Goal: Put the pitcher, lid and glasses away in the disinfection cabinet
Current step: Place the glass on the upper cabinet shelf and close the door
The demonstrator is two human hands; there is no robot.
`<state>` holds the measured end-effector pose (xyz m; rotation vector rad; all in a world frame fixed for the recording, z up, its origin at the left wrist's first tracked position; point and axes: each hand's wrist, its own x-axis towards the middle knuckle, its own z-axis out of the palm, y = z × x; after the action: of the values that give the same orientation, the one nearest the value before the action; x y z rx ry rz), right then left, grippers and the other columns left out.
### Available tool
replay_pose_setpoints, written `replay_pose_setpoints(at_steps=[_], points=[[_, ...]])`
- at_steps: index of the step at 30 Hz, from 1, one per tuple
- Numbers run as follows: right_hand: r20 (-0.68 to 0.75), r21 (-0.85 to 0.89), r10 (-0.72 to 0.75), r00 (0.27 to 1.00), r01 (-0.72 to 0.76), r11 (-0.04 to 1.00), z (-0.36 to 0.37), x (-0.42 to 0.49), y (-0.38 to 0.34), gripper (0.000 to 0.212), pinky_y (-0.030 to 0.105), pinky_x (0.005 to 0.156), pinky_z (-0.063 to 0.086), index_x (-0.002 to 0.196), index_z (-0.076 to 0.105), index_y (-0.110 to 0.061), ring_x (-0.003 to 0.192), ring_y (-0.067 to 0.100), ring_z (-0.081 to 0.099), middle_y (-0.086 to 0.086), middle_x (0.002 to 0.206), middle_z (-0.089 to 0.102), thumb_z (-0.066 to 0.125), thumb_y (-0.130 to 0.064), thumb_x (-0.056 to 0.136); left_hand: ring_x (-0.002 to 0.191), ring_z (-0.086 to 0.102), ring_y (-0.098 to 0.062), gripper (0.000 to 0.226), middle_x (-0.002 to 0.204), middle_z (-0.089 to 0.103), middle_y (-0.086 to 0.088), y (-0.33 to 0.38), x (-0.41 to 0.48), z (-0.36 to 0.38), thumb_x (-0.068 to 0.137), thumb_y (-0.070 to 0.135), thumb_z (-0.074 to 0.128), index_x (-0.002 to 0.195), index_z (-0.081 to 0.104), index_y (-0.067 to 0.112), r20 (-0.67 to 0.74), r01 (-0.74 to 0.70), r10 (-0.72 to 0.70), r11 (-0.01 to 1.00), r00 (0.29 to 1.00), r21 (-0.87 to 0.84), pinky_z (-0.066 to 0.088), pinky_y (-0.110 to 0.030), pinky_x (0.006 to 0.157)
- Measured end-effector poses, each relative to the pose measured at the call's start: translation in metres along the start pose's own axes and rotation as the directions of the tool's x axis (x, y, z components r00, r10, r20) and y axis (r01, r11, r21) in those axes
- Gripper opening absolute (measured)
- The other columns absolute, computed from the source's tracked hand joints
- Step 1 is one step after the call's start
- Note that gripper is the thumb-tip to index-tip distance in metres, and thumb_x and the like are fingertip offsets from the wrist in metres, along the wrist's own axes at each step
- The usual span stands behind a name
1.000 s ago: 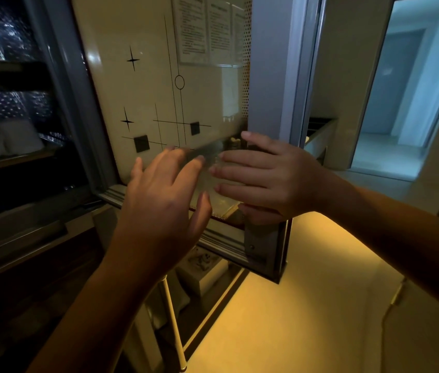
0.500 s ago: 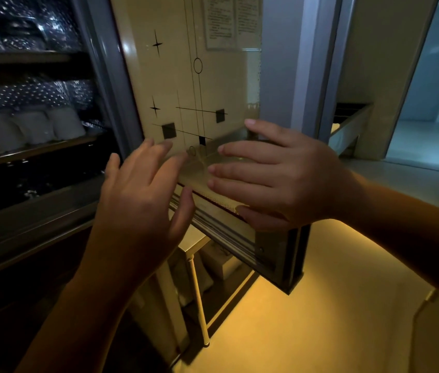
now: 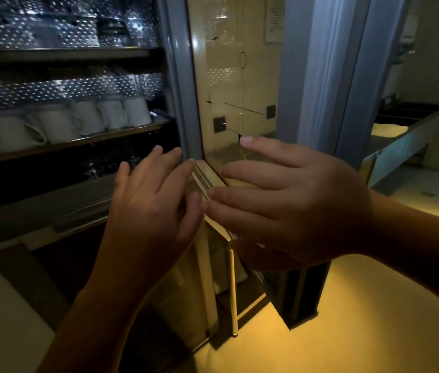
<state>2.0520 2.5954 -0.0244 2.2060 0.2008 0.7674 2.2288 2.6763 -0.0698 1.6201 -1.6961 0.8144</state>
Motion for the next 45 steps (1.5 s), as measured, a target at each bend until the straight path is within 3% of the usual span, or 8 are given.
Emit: replay_pose_setpoints(at_steps=[10, 19, 25, 29, 32, 41, 45], points=[[0.009, 0.013, -0.033, 0.999, 0.033, 0.999, 0.004, 0.056, -0.031, 0.040, 0.051, 0.109, 0.013, 0.109, 0.067, -0.007, 0.106, 0.033, 0.060, 0.015, 0.102, 0.069, 0.033, -0.026, 0.098, 0.128, 0.041, -0.036, 0.052, 0.132, 0.053, -0.017, -0.039, -0.029, -0.036, 0.080, 0.027, 0.039, 0.123, 0.055, 0.003, -0.004, 0.137, -0.137, 0.986, 0.991, 0.093, 0.025, -0.062, 0.100], [-0.067, 0.088, -0.077, 0.995, 0.083, 0.993, 0.008, 0.091, -0.048, 0.038, 0.053, 0.109, 0.009, 0.110, 0.066, -0.007, 0.099, 0.032, 0.062, 0.015, 0.101, 0.069, 0.031, -0.019, 0.100, 0.130, 0.039, -0.035, 0.055, 0.134, 0.052, -0.016, -0.063, -0.048, -0.068, 0.081, 0.030, 0.036, 0.124, 0.056, 0.003, -0.048, 0.271, -0.267, 0.948, 0.963, 0.169, 0.019, -0.059, 0.103], [-0.198, 0.142, -0.144, 0.970, 0.173, 0.975, 0.002, 0.107, -0.048, 0.032, 0.049, 0.110, 0.013, 0.097, 0.070, -0.007, 0.098, 0.029, 0.063, 0.012, 0.095, 0.070, 0.040, -0.015, 0.097, 0.134, 0.035, -0.030, 0.052, 0.137, 0.049, -0.011, -0.075, -0.063, -0.075, 0.083, 0.034, 0.043, 0.127, 0.054, 0.009, 0.016, 0.262, -0.277, 0.925, 0.961, 0.276, 0.019, -0.057, 0.106], [-0.145, 0.044, -0.206, 0.968, 0.214, 0.976, -0.011, 0.098, -0.023, 0.032, 0.051, 0.108, 0.014, 0.105, 0.068, -0.008, 0.109, 0.030, 0.059, 0.013, 0.110, 0.068, 0.040, -0.022, 0.098, 0.128, 0.043, -0.033, 0.048, 0.131, 0.055, -0.014, -0.072, -0.063, -0.077, 0.085, 0.032, 0.041, 0.120, 0.059, 0.005, -0.045, 0.269, -0.266, 0.933, 0.963, 0.239, 0.027, -0.061, 0.100], [-0.133, -0.004, -0.226, 0.965, 0.227, 0.974, -0.006, 0.093, -0.017, 0.034, 0.051, 0.107, 0.018, 0.106, 0.068, -0.008, 0.109, 0.031, 0.060, 0.013, 0.109, 0.068, 0.039, -0.024, 0.098, 0.126, 0.046, -0.034, 0.046, 0.128, 0.056, -0.015, -0.071, -0.060, -0.076, 0.086, 0.030, 0.042, 0.120, 0.060, 0.004, -0.067, 0.255, -0.246, 0.936, 0.967, 0.244, 0.029, -0.061, 0.098], [-0.328, 0.036, -0.257, 0.909, 0.284, 0.958, 0.013, 0.107, -0.027, 0.037, 0.048, 0.107, 0.023, 0.108, 0.069, -0.010, 0.113, 0.029, 0.058, 0.009, 0.113, 0.067, 0.040, -0.028, 0.094, 0.125, 0.046, -0.035, 0.047, 0.127, 0.056, -0.018, -0.065, -0.066, -0.094, 0.086, 0.026, 0.039, 0.119, 0.059, 0.000, -0.107, 0.211, -0.188, 0.936, 0.976, 0.281, 0.035, -0.063, 0.094], [-0.326, -0.020, -0.301, 0.896, 0.312, 0.950, 0.032, 0.117, -0.029, 0.035, 0.046, 0.111, 0.017, 0.118, 0.059, -0.010, 0.123, 0.029, 0.042, 0.010, 0.125, 0.061, 0.042, -0.028, 0.095, 0.124, 0.048, -0.035, 0.041, 0.127, 0.056, -0.018, -0.069, -0.073, -0.108, 0.090, 0.025, 0.044, 0.120, 0.059, 0.001, -0.164, 0.241, -0.193, 0.905, 0.967, 0.352, 0.036, -0.064, 0.093]])
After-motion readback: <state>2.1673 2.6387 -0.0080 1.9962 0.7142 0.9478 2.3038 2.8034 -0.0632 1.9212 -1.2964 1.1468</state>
